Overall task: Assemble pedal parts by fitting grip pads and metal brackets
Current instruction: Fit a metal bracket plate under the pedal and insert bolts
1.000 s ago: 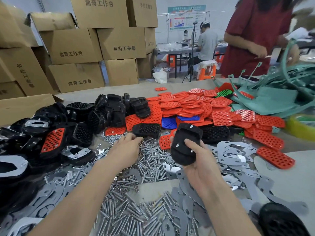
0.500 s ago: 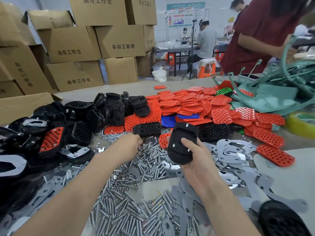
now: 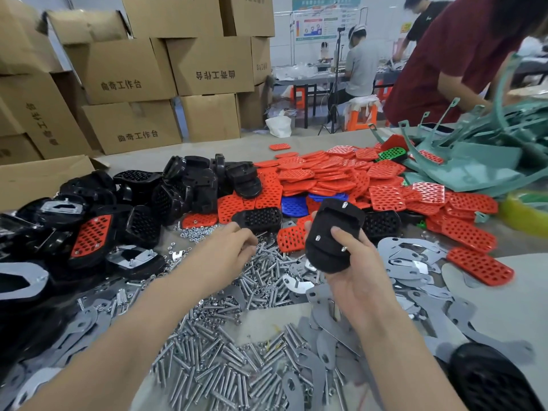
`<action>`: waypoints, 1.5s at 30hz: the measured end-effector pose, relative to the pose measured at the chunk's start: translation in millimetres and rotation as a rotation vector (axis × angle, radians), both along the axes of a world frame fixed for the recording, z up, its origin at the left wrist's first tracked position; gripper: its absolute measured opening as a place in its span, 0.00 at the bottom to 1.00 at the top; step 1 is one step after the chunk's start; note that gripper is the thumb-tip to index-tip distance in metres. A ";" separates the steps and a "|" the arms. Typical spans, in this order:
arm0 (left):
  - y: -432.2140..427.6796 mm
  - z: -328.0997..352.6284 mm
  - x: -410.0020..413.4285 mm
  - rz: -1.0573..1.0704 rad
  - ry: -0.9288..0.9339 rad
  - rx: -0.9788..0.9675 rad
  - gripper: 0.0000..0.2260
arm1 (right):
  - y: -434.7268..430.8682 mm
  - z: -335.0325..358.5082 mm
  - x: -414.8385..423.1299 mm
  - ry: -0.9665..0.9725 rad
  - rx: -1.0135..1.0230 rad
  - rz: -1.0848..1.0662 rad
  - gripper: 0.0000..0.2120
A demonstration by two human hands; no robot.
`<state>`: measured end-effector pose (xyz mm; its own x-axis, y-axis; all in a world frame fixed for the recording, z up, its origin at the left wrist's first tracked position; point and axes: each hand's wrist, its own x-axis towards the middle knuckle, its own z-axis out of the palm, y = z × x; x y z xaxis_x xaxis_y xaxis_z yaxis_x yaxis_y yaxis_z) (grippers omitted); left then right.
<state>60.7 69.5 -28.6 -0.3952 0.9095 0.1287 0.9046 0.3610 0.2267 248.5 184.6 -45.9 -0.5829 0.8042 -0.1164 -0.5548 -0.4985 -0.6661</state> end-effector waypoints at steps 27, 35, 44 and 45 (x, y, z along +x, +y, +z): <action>-36.0 9.8 48.6 0.080 -0.602 0.755 0.08 | 5.5 9.5 13.7 0.104 -0.041 -0.032 0.16; -44.5 -8.1 53.8 0.148 -1.041 0.787 0.11 | -9.8 7.7 1.6 -0.019 0.046 0.082 0.15; -50.6 1.7 57.8 0.211 -1.387 0.872 0.10 | -31.3 2.2 -11.0 -0.121 0.134 0.259 0.14; -50.7 3.5 60.0 0.218 -1.390 0.874 0.10 | -33.5 1.3 -12.0 -0.125 0.128 0.274 0.14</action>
